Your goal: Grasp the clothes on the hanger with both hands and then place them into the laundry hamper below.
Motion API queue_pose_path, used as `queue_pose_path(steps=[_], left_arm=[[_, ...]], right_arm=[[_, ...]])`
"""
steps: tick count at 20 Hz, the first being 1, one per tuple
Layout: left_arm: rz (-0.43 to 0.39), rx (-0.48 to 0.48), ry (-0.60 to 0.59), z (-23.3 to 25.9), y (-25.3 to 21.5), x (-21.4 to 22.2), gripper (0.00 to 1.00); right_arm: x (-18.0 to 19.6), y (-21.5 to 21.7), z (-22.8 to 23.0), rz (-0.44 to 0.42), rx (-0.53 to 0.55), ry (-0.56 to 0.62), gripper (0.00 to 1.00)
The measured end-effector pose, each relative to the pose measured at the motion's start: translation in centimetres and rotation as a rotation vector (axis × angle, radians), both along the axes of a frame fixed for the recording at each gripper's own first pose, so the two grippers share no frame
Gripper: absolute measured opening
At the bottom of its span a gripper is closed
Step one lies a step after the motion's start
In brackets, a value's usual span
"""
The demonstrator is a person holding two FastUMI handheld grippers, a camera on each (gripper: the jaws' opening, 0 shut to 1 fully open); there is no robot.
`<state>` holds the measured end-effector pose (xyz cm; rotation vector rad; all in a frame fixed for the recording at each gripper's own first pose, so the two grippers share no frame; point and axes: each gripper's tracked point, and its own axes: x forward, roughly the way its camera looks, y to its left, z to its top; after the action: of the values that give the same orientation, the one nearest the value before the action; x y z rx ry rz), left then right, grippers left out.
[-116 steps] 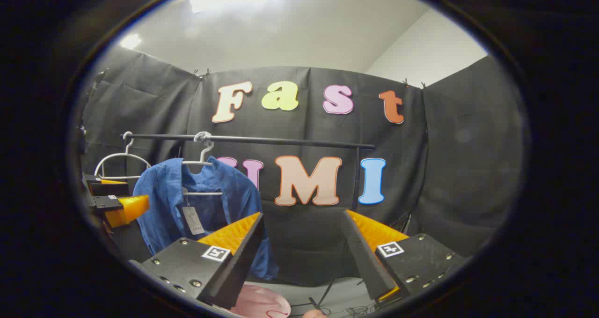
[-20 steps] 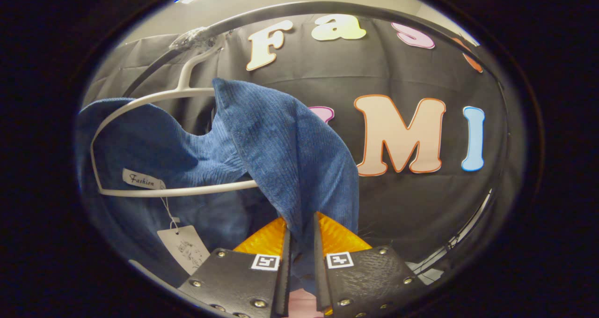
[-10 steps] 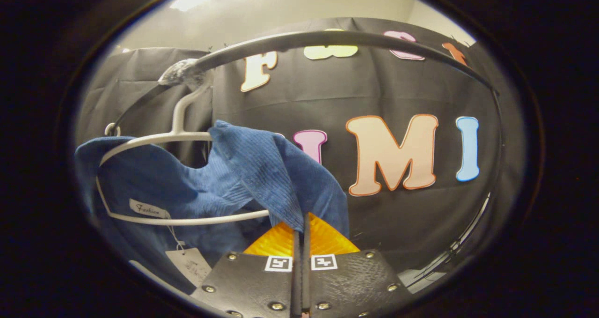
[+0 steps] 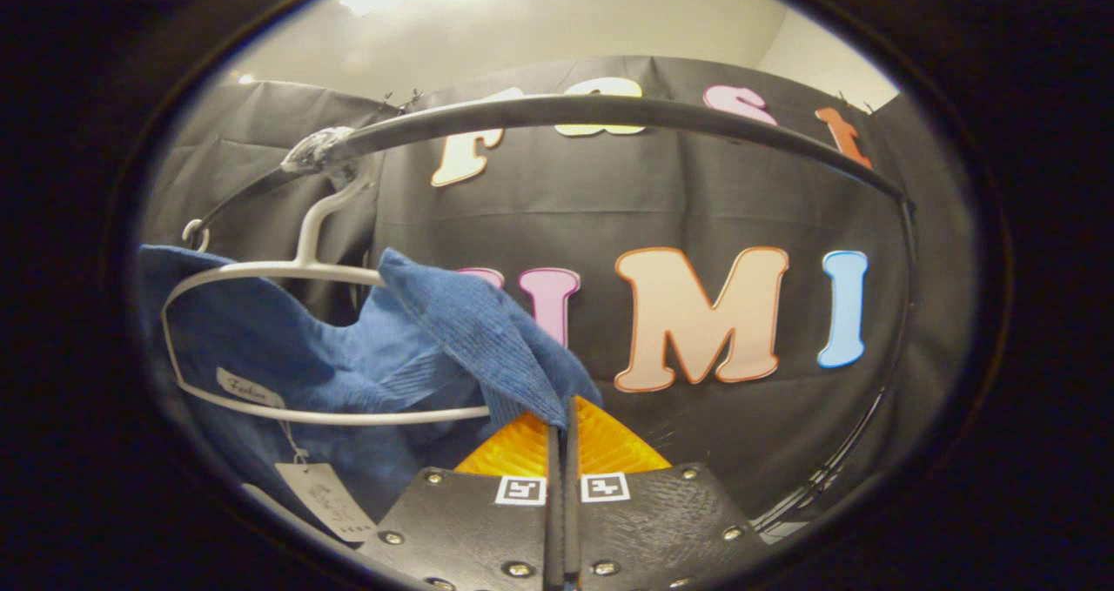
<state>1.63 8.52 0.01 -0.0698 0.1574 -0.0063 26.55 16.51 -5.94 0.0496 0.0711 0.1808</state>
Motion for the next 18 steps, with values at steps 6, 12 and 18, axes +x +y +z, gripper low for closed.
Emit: queue_pose_path(steps=[6, 12, 18], left_arm=[[0.037, 0.029, -0.072, 3.9, 2.1, 0.4, 0.00], [0.112, 0.047, -0.089, 4.8, 5.1, 1.5, 0.01], [0.146, -0.007, -0.038, 1.6, 6.6, 3.4, 0.00]], right_arm=[[2.3, -2.3, 2.8, -0.070, -0.042, -0.081, 0.01], [5.4, -3.7, 3.1, -0.102, -0.015, -0.068, 0.00], [7.4, -3.5, 1.9, -0.096, -0.055, -0.070, 0.01]])
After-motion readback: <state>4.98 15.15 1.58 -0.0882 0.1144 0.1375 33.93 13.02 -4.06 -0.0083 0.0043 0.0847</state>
